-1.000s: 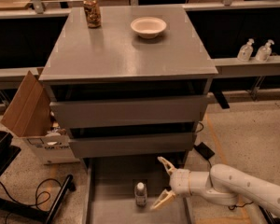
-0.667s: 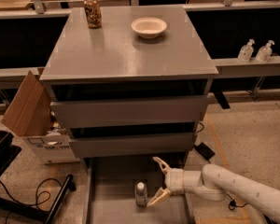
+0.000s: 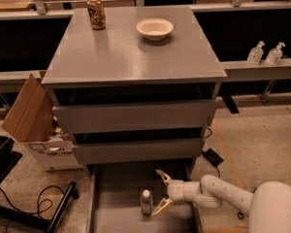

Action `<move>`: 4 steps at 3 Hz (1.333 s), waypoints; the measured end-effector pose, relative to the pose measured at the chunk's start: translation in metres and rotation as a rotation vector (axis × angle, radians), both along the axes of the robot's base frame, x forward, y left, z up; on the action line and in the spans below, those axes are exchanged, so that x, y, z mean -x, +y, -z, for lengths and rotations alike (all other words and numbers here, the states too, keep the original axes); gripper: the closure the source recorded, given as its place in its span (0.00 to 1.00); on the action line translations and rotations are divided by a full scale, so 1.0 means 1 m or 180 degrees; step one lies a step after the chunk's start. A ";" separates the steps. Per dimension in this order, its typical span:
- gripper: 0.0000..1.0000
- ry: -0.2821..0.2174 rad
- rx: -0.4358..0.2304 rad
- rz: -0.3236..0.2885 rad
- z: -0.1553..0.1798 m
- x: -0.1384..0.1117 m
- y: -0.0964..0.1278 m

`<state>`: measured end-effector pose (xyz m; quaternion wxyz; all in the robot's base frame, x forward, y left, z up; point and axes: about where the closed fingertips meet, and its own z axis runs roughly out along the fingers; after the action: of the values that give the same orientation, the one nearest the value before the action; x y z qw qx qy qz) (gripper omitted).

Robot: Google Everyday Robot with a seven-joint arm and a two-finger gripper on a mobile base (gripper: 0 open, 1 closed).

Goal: Pick blue plastic bottle from bottom drawer and place on counter

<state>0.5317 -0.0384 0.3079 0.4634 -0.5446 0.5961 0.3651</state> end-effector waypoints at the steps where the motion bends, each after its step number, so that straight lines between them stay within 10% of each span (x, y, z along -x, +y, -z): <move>1: 0.00 0.0098 0.0008 -0.0049 0.031 -0.002 0.006; 2: 0.00 0.0257 0.0041 -0.0082 0.067 -0.006 0.020; 4: 0.42 0.0605 0.0062 -0.0129 0.120 0.009 0.039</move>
Offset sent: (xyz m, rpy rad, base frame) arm 0.0127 0.0328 -0.1118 -0.0304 0.1404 0.0341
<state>0.5224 0.0011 0.1882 0.3920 -0.5239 0.6298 0.4185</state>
